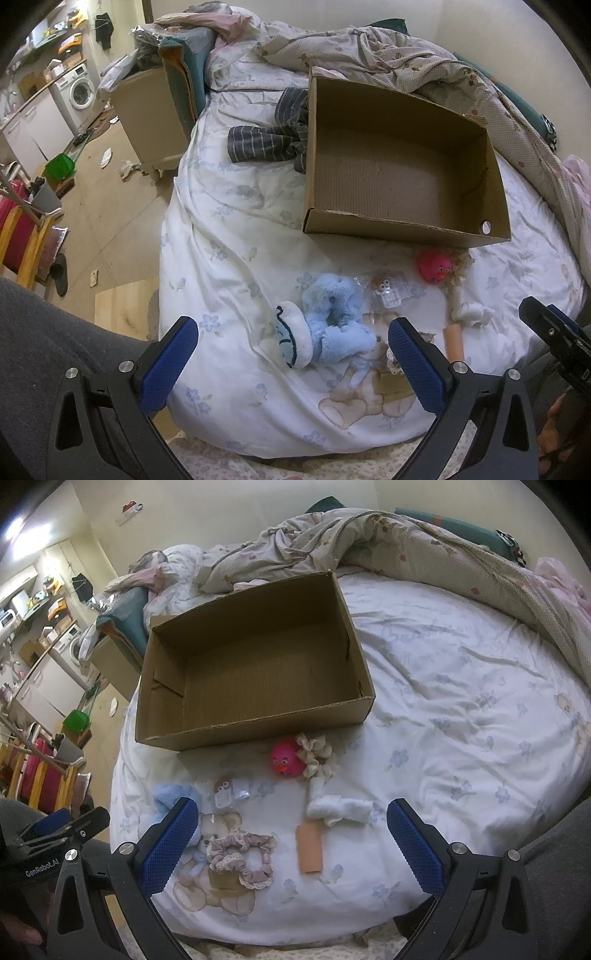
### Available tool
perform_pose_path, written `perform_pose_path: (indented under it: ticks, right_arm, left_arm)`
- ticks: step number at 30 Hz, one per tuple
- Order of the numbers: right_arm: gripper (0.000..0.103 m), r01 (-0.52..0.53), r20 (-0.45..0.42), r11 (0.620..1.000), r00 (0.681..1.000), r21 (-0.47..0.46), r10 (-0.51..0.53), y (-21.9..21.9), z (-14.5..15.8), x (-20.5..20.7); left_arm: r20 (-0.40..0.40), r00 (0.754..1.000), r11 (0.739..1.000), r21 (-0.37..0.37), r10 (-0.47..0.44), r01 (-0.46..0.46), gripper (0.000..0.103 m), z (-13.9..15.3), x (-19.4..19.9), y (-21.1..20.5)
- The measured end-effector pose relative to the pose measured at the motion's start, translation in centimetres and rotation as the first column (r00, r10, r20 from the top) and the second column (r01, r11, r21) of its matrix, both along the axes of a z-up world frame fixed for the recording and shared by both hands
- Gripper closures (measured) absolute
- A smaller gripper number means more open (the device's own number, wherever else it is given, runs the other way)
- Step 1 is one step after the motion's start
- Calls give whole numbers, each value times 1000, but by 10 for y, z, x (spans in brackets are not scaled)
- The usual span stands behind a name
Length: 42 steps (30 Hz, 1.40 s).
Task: Organize soft objects
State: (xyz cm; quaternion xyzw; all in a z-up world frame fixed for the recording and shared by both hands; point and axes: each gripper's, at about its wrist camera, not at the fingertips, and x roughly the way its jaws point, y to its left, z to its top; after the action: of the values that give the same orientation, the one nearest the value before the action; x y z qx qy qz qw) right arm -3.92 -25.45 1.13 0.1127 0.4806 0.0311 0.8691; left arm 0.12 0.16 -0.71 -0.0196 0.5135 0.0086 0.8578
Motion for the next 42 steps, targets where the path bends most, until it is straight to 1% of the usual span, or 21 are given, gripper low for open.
perform_pose_path:
  ticks: [27,42]
  right_arm:
    - [0,0,-7,1000,1000,6,0,1,-1,1]
    - [0,-6,-15,1000,1000,14,6,3,-2,0]
  left_arm:
    - [-3,1000,1000,-4,-2,2,0,0,0,-2]
    - [-12,1000,1000,7,3,-3,0,-3,0,2]
